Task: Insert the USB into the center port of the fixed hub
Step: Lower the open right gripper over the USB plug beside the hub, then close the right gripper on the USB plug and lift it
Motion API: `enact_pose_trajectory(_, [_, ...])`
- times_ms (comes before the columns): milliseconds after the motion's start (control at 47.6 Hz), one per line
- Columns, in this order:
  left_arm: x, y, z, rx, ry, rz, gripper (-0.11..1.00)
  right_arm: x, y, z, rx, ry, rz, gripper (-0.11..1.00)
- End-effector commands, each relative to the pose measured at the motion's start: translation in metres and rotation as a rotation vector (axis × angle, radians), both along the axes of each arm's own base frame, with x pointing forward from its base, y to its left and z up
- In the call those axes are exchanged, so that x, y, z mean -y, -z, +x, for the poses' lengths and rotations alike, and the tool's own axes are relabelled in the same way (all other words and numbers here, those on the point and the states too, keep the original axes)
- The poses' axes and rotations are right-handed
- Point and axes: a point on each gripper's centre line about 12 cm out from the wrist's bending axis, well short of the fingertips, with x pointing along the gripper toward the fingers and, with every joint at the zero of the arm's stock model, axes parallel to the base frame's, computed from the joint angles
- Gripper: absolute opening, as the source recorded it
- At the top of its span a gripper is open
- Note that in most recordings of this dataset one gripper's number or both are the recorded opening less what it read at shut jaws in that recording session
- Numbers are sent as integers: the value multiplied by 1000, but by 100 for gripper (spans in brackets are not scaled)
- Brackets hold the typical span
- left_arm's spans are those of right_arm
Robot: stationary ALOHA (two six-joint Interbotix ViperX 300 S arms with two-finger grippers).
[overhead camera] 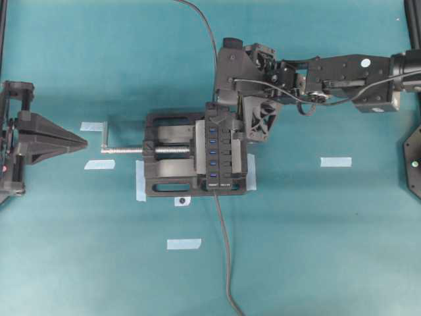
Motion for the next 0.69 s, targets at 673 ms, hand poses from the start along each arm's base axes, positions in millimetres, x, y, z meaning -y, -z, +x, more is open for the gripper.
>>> enact_pose_trajectory(673, [0,-6,2,14,-2,0,0,3,-7,12,50,-6,-15,74])
